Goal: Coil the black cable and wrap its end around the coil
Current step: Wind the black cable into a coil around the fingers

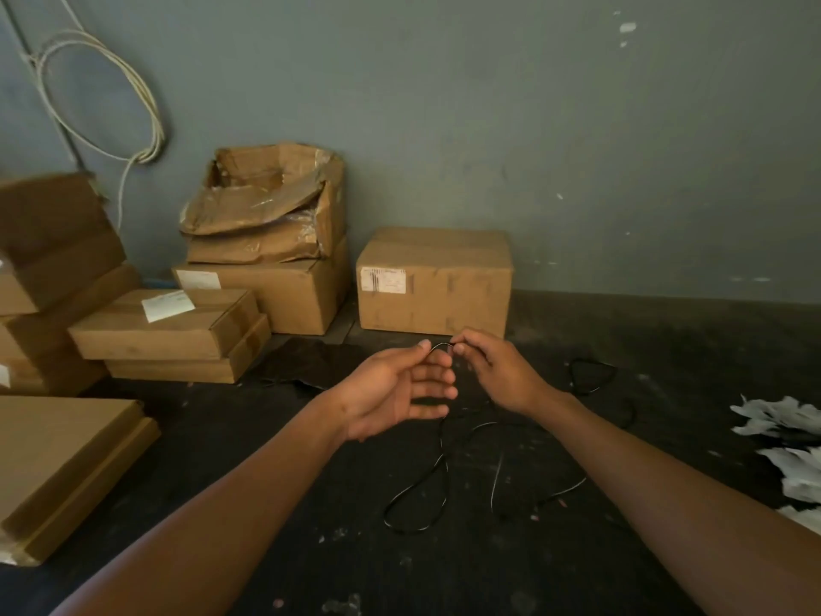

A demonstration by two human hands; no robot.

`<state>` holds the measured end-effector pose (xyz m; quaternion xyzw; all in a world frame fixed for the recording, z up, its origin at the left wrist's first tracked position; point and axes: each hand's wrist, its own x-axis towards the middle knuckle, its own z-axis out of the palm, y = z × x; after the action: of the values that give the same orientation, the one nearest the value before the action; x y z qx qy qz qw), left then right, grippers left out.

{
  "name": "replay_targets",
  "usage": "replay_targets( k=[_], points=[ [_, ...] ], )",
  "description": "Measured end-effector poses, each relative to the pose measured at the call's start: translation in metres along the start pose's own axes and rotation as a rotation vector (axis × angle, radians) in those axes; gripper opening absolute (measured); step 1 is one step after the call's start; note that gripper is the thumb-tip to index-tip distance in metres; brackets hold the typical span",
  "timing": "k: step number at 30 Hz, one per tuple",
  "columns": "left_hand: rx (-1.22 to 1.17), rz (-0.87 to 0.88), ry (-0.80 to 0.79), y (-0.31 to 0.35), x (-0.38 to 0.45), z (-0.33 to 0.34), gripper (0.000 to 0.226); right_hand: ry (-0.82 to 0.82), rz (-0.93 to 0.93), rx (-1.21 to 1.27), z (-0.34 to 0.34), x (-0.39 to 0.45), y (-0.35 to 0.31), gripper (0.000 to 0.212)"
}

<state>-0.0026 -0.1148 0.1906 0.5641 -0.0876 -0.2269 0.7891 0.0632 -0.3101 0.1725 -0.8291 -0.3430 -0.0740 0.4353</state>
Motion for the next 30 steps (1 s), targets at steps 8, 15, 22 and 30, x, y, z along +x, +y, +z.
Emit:
replay_targets(
  k=[8, 15, 22, 30],
  points=[
    [-0.146, 0.086, -0.217, 0.032, 0.006, 0.018, 0.035, 0.013, 0.014, 0.194, 0.006, 0.000, -0.013, 0.019],
    [-0.088, 0.268, -0.043, 0.083, 0.022, 0.010, 0.041, -0.321, 0.161, -0.028, 0.039, -0.012, -0.027, 0.030],
    [0.010, 0.300, 0.160, 0.098, 0.026, -0.019, 0.034, -0.495, 0.065, -0.183, 0.024, -0.010, -0.064, 0.028],
    [0.126, 0.177, 0.232, 0.075, 0.022, -0.057, 0.036, -0.442, -0.020, -0.331, -0.043, 0.014, -0.095, 0.017]
  ],
)
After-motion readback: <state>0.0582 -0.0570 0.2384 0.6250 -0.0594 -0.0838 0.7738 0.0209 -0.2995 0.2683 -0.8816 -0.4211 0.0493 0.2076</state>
